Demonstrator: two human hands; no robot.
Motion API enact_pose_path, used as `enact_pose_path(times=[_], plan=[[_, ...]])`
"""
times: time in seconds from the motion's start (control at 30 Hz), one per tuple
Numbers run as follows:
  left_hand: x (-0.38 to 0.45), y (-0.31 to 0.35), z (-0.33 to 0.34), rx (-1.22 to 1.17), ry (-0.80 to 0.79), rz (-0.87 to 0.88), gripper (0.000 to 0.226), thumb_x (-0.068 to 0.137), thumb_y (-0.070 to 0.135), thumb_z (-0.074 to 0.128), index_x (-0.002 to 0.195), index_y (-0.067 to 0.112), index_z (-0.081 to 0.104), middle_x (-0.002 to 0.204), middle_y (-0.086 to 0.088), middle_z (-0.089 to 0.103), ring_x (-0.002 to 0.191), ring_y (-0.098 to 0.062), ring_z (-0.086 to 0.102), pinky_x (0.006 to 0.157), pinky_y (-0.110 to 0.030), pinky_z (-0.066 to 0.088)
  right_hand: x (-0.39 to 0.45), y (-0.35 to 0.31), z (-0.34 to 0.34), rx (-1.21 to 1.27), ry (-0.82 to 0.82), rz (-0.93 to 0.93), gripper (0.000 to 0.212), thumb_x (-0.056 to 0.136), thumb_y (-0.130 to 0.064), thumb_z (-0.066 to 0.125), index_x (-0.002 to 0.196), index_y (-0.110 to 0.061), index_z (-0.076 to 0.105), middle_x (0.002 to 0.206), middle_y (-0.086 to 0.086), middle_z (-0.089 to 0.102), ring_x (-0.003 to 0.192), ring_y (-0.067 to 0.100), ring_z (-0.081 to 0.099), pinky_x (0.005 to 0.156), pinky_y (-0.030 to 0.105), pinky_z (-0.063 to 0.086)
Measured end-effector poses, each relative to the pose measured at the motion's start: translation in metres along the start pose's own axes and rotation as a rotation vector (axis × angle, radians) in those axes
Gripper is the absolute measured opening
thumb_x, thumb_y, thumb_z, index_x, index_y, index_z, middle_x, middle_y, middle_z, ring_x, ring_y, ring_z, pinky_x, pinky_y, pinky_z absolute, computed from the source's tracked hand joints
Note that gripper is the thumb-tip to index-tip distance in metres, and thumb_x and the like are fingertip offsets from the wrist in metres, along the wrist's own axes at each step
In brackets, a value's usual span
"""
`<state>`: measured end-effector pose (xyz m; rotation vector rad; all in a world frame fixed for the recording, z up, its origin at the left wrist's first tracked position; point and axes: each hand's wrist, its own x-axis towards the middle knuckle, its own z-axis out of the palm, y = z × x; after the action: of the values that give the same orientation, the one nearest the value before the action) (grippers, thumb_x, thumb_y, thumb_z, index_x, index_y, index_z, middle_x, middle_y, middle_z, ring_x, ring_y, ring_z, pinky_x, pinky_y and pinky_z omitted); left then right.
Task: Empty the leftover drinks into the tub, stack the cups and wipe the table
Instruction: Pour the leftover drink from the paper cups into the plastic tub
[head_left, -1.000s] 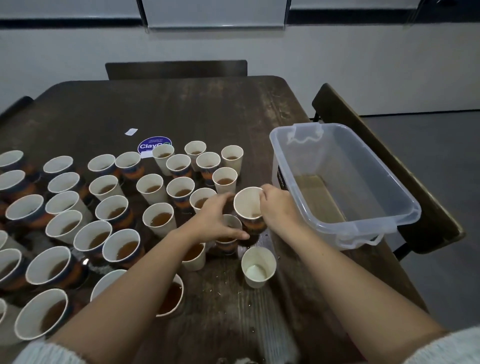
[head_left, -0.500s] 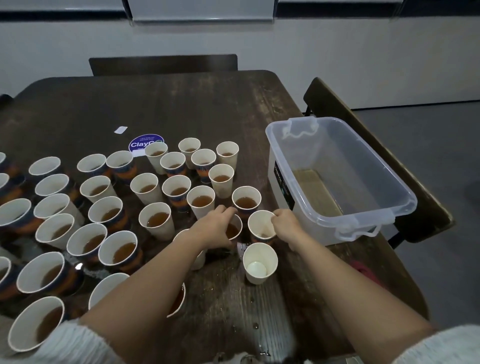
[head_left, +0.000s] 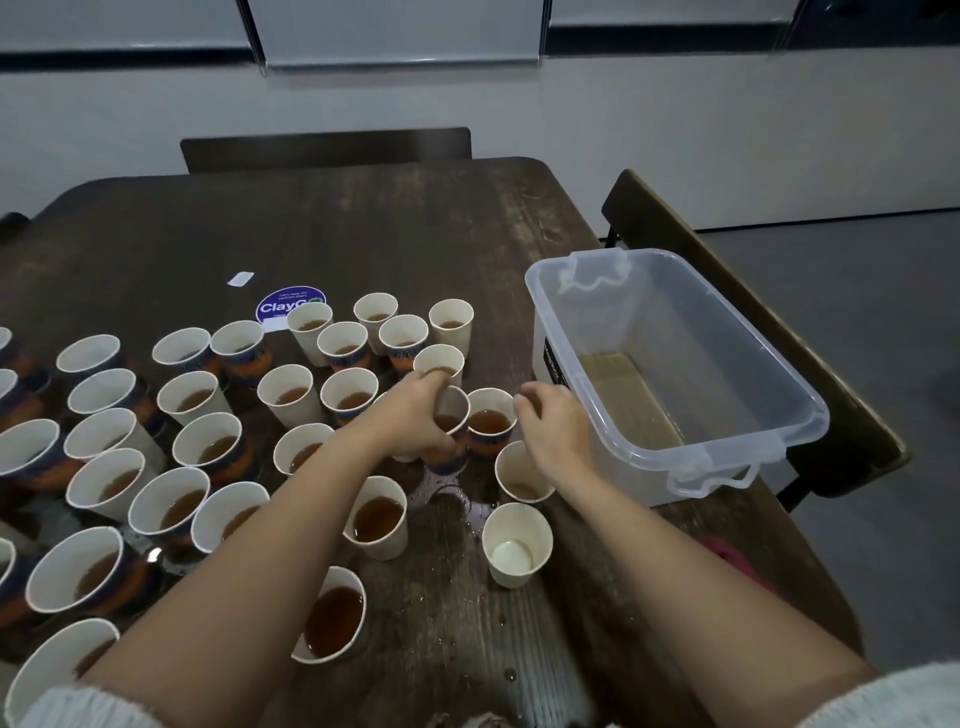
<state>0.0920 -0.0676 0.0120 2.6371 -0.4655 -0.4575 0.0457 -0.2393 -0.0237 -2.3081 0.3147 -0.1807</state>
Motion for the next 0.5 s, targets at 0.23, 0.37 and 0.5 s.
enact_pose_path(times=[0.23,0.37,0.5], plan=[[0.005,0.033,-0.04,0.001,0.117,0.118,0.085,0.071,0.024,0.081,0.143,0.018,0.037,0.136,-0.008,0.041,0.122,-0.024,0.046,0.087,-0.026,0.04,0.012,-0.038,-0.01,0.62,-0.406,0.215,0.065,0.086,-0.071,0.047,0.132,-0.024,0.053,0.122,0.0,0.061,0.117,0.023,0.058,0.1,0.039,0.046],[0.011,0.055,-0.056,0.035,0.16,0.191,0.096,0.067,0.023,0.084,0.146,0.019,0.03,0.135,-0.007,0.043,0.121,-0.024,0.048,0.088,-0.029,0.045,0.02,-0.045,-0.031,0.828,-0.583,0.265,0.049,0.09,-0.063,0.05,0.119,-0.024,0.06,0.097,0.004,0.065,0.09,0.019,0.064,0.073,0.028,0.051],[0.019,0.072,-0.061,-0.01,0.194,0.26,0.103,0.065,0.026,0.085,0.148,0.023,0.025,0.138,-0.005,0.043,0.122,-0.022,0.047,0.096,-0.037,0.047,0.027,-0.048,-0.05,0.949,-0.524,0.295,0.034,0.087,-0.053,0.06,0.104,-0.024,0.065,0.093,0.007,0.064,0.094,0.027,0.065,0.081,0.037,0.051]])
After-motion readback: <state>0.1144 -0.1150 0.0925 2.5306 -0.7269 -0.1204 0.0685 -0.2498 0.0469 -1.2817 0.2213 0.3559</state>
